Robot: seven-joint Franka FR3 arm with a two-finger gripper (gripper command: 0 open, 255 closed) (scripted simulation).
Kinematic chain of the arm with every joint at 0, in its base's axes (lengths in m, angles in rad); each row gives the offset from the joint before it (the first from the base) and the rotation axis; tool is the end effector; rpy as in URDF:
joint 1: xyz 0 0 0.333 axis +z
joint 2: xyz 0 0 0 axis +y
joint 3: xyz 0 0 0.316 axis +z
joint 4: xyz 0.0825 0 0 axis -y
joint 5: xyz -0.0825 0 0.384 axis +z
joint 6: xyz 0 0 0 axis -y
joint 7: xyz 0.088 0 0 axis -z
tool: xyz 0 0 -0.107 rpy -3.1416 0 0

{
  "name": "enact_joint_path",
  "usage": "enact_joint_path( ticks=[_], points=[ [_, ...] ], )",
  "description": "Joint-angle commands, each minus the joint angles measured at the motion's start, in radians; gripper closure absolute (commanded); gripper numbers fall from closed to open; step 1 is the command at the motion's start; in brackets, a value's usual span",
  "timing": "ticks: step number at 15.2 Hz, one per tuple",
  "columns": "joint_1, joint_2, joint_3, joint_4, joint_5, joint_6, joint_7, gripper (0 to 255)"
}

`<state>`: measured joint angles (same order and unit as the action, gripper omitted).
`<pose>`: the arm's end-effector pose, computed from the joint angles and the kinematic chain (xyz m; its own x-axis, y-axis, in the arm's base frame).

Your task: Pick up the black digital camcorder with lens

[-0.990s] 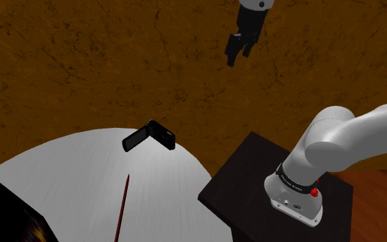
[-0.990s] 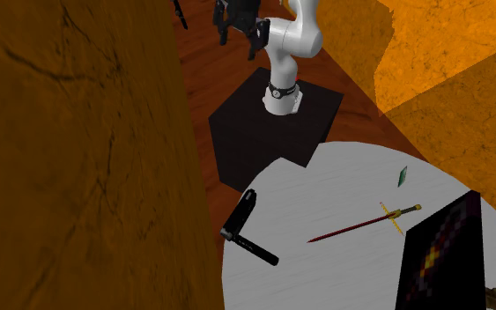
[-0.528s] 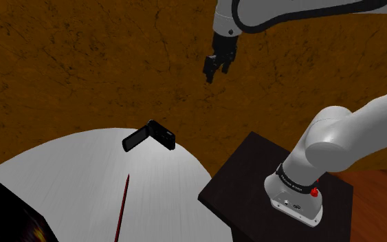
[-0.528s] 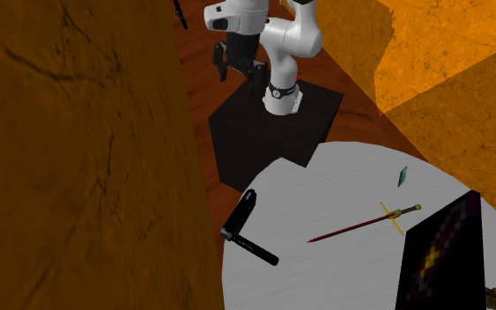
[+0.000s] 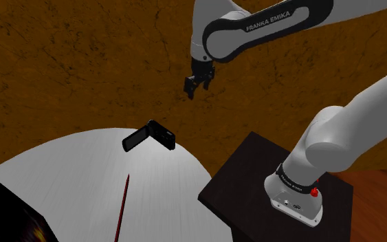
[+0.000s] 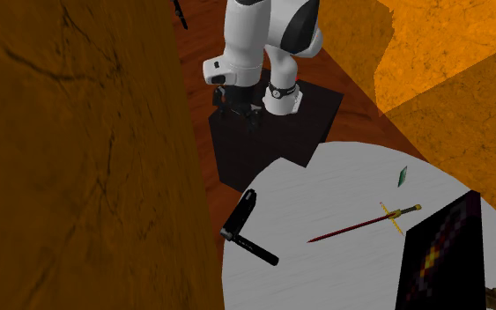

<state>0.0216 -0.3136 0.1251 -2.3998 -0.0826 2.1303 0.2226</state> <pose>0.4442 0.0633 0.4377 0.9975 -0.0356 0.0618 -0.0416 -0.9942 0.0988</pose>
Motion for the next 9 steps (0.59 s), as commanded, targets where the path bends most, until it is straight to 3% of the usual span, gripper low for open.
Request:
enact_joint_path(
  ticks=[1,9],
  points=[
    [0.002,0.072,0.009,0.011,-0.003,0.058,0.015,0],
    [0.013,0.37,0.036,0.113,-0.042,0.234,0.082,0]
  ],
)
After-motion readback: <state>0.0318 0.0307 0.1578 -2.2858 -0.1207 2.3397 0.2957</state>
